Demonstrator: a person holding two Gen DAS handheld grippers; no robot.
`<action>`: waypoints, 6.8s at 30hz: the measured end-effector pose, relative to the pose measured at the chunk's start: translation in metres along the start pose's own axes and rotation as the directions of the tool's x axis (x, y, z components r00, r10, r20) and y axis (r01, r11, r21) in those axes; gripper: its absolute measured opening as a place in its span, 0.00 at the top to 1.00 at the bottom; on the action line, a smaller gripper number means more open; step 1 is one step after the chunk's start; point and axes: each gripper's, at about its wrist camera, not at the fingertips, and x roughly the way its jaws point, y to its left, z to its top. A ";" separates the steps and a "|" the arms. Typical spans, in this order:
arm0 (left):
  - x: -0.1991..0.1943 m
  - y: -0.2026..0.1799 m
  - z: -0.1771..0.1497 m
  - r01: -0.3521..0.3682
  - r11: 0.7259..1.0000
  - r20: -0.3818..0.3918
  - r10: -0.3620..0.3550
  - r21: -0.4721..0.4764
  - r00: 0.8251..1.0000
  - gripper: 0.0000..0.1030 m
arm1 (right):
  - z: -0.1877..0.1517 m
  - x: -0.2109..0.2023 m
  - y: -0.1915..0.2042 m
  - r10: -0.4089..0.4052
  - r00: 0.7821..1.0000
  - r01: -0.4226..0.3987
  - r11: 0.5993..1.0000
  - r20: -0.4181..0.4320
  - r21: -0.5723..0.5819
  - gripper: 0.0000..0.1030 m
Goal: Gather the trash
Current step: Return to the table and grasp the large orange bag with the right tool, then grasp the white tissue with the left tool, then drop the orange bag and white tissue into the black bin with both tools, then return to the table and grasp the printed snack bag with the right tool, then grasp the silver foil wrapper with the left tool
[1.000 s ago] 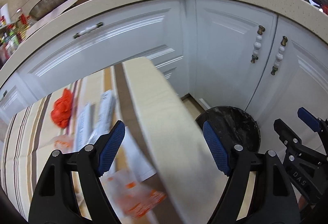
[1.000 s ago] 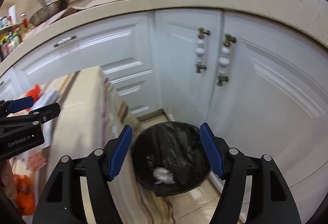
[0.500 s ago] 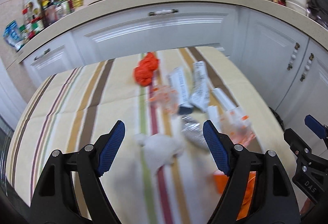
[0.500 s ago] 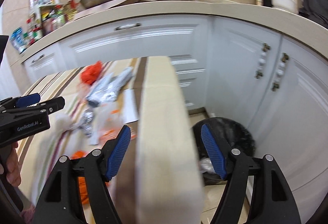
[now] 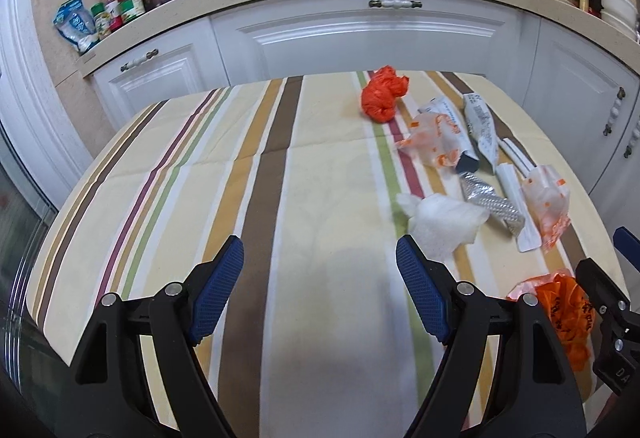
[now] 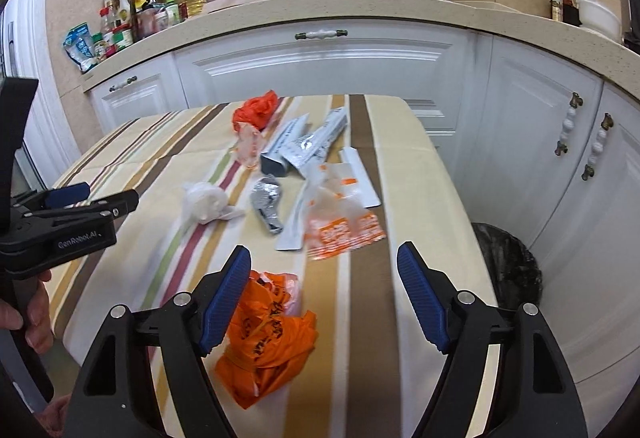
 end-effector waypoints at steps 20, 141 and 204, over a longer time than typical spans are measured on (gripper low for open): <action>0.005 0.006 -0.016 -0.003 1.000 -0.025 0.003 -0.008 1.000 0.26 | -0.024 0.010 0.021 0.023 0.998 -0.026 0.998 -0.058 -0.056 0.45; -0.001 -0.200 0.082 0.252 0.937 0.089 -0.280 0.243 0.956 0.43 | 0.040 0.018 -0.163 -0.206 0.978 0.195 0.962 0.038 0.192 0.45; 0.026 -0.104 0.033 0.177 0.978 -0.019 -0.176 0.107 0.984 0.33 | 0.038 0.022 -0.081 -0.096 0.995 0.097 0.995 -0.009 0.031 0.74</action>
